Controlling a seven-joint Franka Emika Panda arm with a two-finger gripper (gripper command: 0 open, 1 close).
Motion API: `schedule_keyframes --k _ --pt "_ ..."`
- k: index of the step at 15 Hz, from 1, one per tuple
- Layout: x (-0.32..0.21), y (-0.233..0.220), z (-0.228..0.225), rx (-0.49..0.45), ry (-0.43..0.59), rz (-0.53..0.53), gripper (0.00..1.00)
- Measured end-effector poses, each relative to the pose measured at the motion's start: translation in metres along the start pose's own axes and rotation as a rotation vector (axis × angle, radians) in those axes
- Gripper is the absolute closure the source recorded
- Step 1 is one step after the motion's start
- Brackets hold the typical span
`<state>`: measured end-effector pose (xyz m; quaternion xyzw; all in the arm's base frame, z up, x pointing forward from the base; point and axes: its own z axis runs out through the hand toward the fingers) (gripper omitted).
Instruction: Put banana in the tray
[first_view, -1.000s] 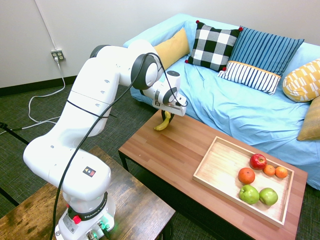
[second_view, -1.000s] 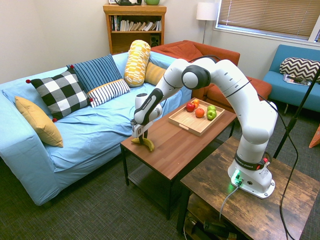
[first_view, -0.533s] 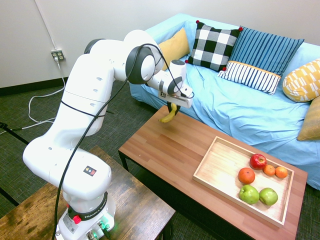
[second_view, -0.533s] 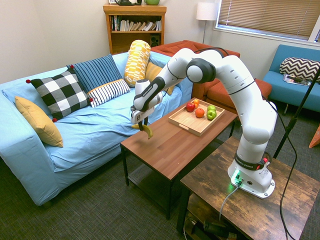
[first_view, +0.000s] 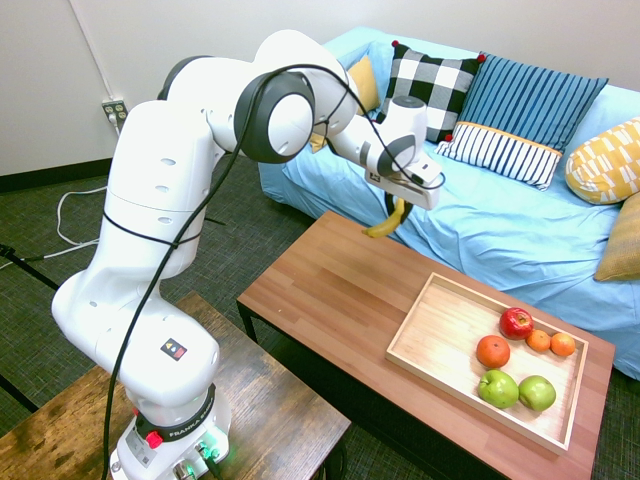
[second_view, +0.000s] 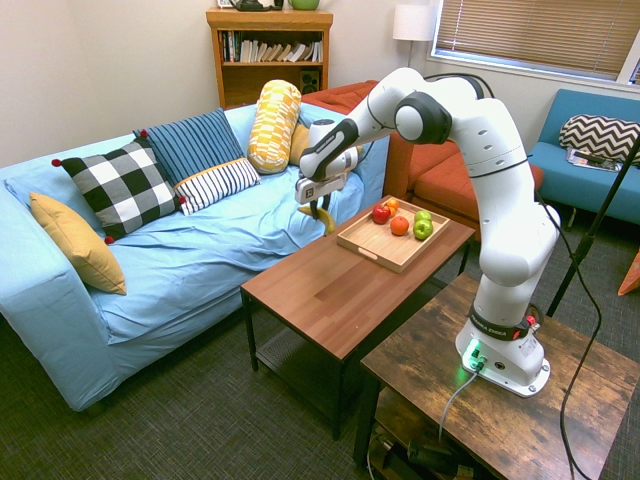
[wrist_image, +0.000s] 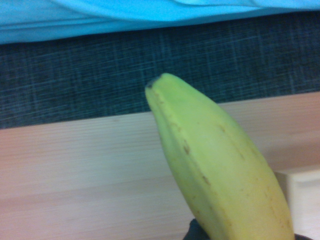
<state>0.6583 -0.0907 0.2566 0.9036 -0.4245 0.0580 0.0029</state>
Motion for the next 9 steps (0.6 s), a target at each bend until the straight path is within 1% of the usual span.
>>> schedule_keyframes --k 2,4,7,9 --pt "0.037 0.045 0.001 -0.016 0.011 0.063 1.00" --pt "0.061 0.080 0.004 -0.032 0.015 0.108 1.00" --pt "0.082 0.122 0.022 -0.070 0.007 0.170 1.00" --pt "0.089 0.146 0.046 -0.096 -0.008 0.203 1.00"
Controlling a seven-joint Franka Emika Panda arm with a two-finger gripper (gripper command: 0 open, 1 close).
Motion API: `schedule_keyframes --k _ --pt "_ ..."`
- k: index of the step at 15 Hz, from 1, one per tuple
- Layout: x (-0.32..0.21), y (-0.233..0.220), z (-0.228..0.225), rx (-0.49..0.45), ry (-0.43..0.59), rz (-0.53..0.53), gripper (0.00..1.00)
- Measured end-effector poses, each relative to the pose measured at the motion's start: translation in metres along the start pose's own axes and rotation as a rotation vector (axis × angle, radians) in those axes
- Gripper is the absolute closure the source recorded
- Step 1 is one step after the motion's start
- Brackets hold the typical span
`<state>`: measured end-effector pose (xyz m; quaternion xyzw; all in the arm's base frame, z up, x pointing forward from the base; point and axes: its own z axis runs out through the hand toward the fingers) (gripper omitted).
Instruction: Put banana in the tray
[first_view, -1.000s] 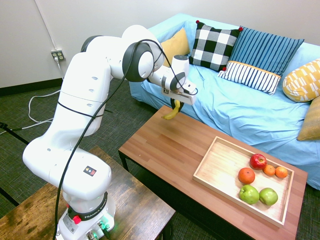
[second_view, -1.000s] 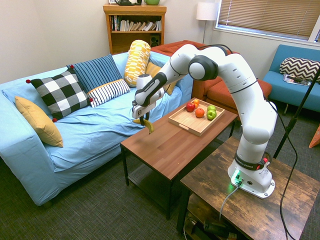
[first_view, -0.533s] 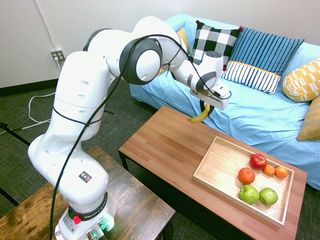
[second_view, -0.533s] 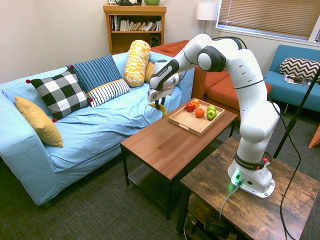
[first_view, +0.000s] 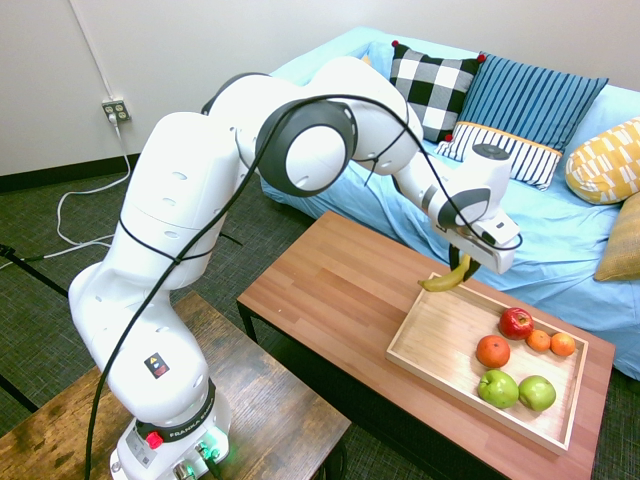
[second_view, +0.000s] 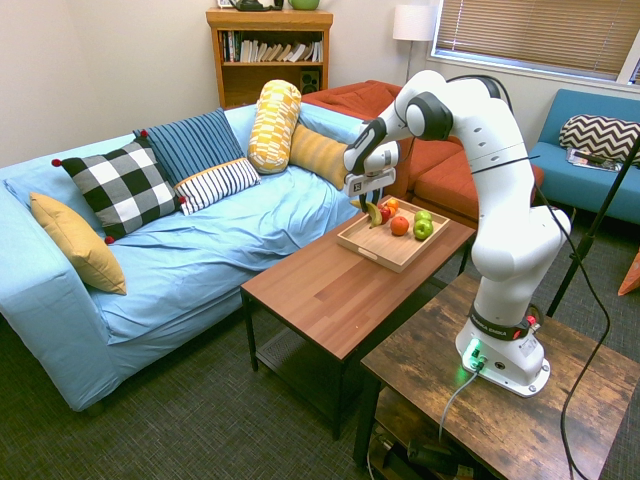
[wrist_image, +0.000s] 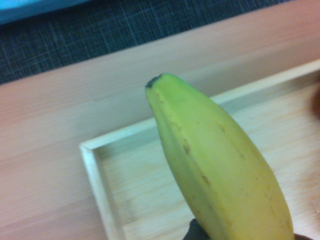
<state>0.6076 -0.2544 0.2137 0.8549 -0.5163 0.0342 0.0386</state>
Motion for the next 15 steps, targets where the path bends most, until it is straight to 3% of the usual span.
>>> schedule_keyframes --k 7,15 --pt "0.019 0.050 0.084 -0.051 -0.052 0.076 1.00" --pt "0.019 0.048 0.114 -0.068 -0.068 0.078 1.00"
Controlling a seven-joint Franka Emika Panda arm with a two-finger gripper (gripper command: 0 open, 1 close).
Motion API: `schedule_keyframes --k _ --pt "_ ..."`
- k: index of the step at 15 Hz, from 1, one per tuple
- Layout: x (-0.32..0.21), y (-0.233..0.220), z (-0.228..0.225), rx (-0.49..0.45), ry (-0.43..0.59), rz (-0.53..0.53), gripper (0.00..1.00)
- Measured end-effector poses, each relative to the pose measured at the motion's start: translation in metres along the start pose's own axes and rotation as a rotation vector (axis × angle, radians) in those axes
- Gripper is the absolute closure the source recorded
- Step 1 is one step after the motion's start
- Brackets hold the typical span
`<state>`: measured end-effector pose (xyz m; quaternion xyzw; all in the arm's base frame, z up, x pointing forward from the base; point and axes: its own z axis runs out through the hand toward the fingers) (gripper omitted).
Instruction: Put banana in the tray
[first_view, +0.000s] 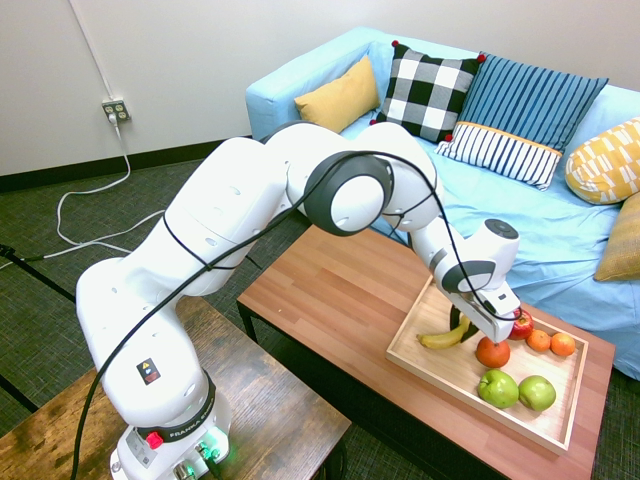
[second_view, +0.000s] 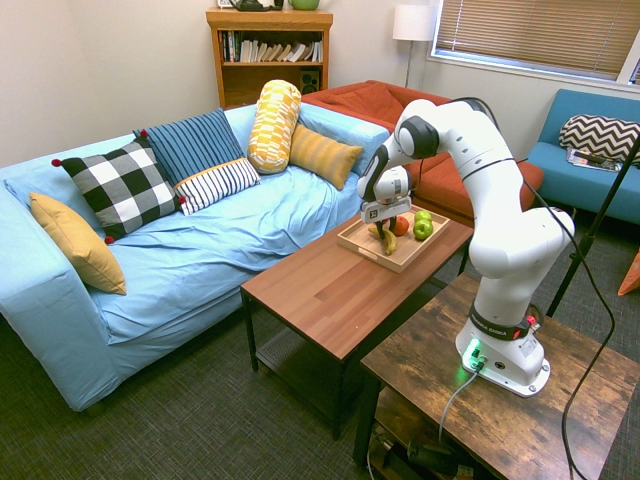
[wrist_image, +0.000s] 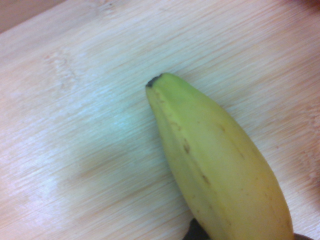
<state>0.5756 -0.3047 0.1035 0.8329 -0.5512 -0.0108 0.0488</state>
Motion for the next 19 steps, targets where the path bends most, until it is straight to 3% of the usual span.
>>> schedule_keyframes --k 1,12,19 --pt "0.000 0.000 0.001 0.000 -0.001 0.001 0.00" --pt "0.001 -0.004 -0.007 0.016 0.003 -0.013 0.00" --pt "-0.015 0.007 -0.088 0.056 0.052 -0.025 0.00"
